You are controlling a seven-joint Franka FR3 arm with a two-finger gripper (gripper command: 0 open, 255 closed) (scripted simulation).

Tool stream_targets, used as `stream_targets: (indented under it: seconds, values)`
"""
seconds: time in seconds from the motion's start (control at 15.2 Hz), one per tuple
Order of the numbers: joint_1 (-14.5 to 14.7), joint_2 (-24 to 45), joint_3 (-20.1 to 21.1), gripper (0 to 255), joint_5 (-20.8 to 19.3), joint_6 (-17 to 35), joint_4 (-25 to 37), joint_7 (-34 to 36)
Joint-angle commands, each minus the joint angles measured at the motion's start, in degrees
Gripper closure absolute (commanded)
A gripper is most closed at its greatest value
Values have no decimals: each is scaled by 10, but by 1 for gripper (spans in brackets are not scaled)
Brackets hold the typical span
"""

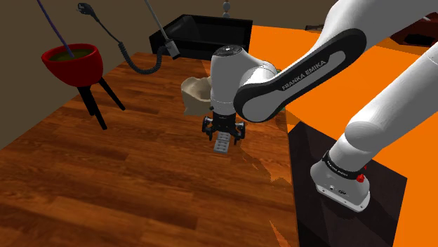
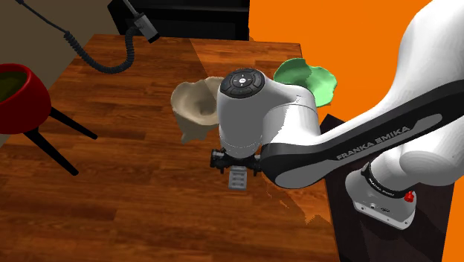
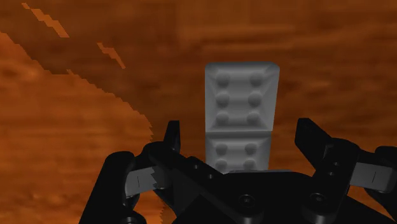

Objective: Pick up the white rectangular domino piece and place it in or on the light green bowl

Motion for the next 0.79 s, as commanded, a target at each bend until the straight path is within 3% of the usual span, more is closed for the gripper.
stream_targets:
  seconds: [0.0,0.4,0.46,0.73]
  values:
    - [-2,7,2,0,-6,7,-1,4]
    - [-2,7,2,0,-6,7,-1,4]
    - [-2,7,2,255,-6,7,-1,4]
    - [-2,8,2,255,-7,7,-1,5]
